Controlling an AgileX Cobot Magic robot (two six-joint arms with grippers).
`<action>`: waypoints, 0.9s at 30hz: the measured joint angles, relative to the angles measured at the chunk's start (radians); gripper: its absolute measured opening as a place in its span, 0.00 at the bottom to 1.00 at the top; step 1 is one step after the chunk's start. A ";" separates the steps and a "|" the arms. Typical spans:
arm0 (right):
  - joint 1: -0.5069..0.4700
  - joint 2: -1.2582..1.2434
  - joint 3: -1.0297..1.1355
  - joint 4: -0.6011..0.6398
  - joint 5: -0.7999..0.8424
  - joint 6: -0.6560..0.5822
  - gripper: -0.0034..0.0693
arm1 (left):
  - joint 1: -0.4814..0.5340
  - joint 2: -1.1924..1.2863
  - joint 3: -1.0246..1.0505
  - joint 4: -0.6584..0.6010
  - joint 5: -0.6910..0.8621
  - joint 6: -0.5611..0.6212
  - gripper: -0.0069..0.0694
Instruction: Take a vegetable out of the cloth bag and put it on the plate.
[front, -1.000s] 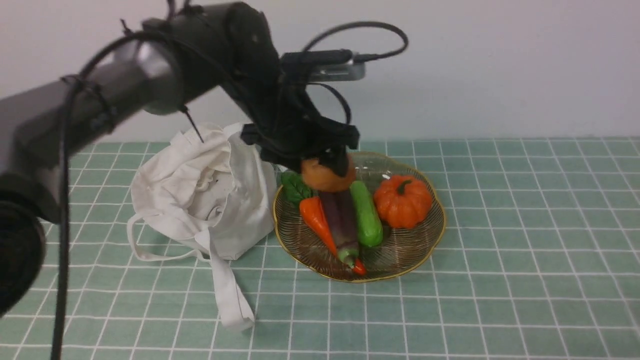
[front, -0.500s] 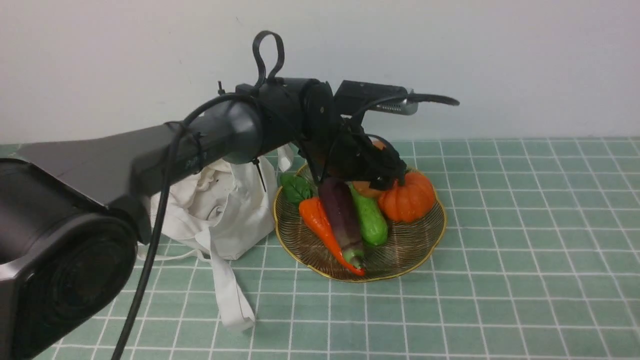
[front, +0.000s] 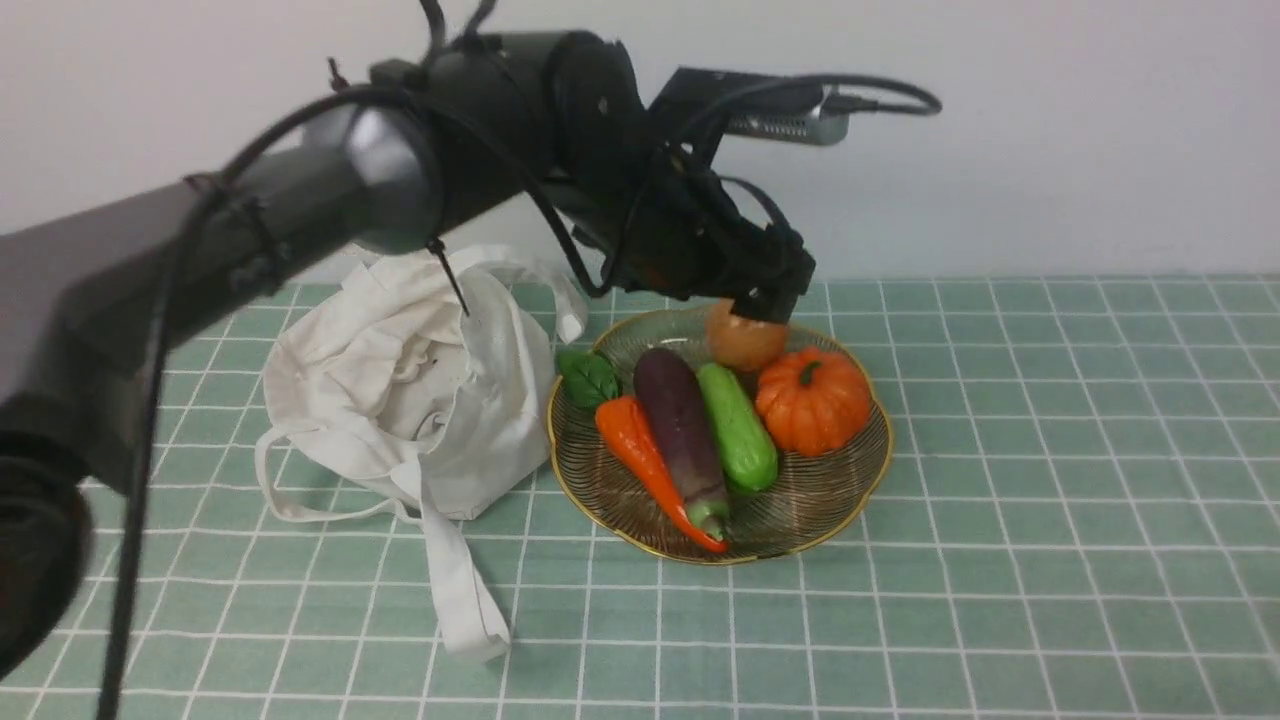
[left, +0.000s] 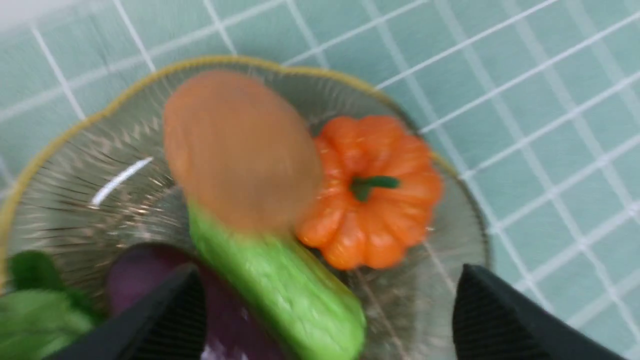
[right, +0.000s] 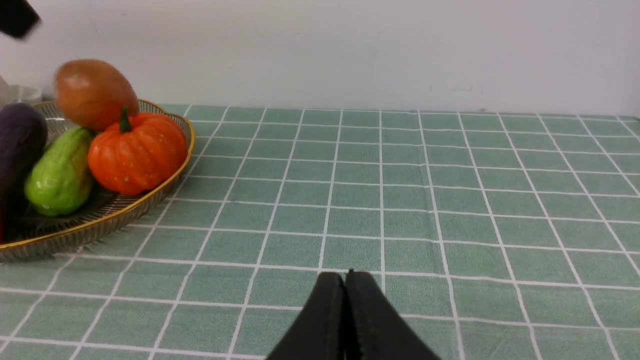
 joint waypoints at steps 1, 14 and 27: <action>0.000 0.000 0.000 0.000 0.000 0.000 0.03 | 0.000 -0.045 0.000 0.016 0.031 -0.008 0.74; 0.000 0.000 0.000 0.000 0.000 0.000 0.03 | 0.000 -0.485 0.002 0.297 0.450 -0.028 0.09; 0.000 0.000 0.000 0.000 0.000 0.000 0.03 | 0.000 -1.069 0.612 0.302 0.368 -0.121 0.08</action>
